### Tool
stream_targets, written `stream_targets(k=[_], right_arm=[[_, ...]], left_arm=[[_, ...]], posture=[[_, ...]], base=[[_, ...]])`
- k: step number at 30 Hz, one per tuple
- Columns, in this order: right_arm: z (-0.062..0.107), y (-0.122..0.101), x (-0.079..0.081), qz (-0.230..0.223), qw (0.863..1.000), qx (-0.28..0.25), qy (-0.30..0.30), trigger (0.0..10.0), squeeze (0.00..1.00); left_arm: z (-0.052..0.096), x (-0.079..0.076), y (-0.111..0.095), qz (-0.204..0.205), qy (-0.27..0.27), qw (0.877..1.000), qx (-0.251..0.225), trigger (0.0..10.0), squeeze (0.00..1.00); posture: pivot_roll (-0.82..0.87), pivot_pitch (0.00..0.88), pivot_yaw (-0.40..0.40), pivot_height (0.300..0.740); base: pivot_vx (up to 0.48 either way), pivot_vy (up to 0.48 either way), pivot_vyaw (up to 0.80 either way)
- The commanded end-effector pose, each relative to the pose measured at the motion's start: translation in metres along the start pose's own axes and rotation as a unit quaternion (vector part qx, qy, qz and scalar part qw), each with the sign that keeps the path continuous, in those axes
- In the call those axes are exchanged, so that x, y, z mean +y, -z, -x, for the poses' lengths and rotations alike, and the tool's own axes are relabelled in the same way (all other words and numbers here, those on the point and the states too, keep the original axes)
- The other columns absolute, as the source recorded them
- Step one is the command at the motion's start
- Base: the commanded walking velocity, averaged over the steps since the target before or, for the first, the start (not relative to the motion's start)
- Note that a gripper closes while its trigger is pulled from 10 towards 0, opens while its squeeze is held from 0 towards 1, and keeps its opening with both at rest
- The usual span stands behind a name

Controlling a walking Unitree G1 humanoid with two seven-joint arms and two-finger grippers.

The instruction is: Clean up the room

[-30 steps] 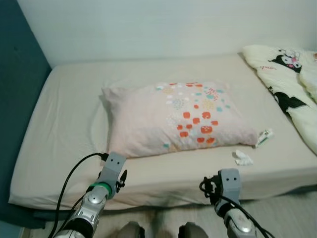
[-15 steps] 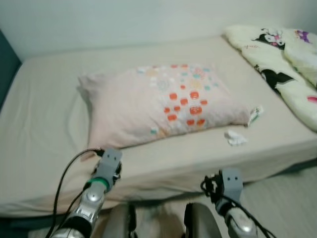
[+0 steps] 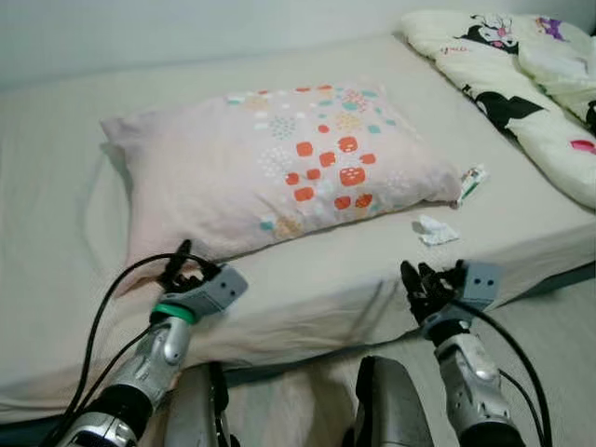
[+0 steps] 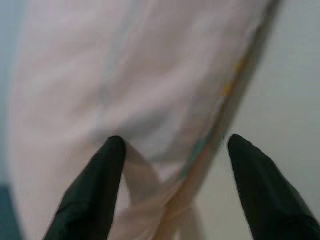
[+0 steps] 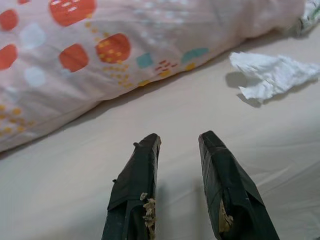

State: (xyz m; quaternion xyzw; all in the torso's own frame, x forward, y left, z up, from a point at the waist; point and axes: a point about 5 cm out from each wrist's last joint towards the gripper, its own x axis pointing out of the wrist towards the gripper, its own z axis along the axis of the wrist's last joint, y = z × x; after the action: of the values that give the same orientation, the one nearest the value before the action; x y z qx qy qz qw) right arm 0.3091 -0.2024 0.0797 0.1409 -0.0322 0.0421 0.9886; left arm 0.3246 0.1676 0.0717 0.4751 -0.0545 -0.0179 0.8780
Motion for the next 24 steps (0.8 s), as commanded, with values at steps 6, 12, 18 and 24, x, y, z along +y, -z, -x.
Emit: stream_targets(k=[6, 12, 18, 24], right_arm=[[-0.006, -0.016, 0.012, -0.144, 0.987, -0.018, -0.075, 10.0, 0.0], [-0.01, -0.034, 0.025, -0.185, 0.974, -0.038, -0.124, 10.0, 0.0], [-0.013, -0.047, 0.023, -0.194, 0.971, -0.052, -0.127, 10.0, 0.0], [-0.01, -0.049, 0.022, -0.2, 0.97, -0.054, -0.124, 10.0, 0.0]], left_arm=[[-0.009, 0.014, -0.003, -0.089, -0.099, 0.991, -0.006, 10.0, 1.0], [-0.017, 0.006, -0.003, -0.13, -0.08, 0.988, 0.018, 10.0, 1.0], [-0.017, -0.012, 0.001, -0.183, 0.011, 0.982, 0.05, 10.0, 1.0], [-0.03, 0.008, 0.003, -0.145, -0.034, 0.984, 0.101, 10.0, 0.0]], posture=[[-0.02, 0.153, 0.054, 0.533], [-0.04, 0.156, 0.041, 0.533], [-0.07, 0.148, 0.025, 0.533], [-0.09, 0.141, 0.023, 0.533]], base=[[0.0, 0.0, 0.0], [0.0, 0.0, 0.0], [0.0, 0.0, 0.0], [0.0, 0.0, 0.0]])
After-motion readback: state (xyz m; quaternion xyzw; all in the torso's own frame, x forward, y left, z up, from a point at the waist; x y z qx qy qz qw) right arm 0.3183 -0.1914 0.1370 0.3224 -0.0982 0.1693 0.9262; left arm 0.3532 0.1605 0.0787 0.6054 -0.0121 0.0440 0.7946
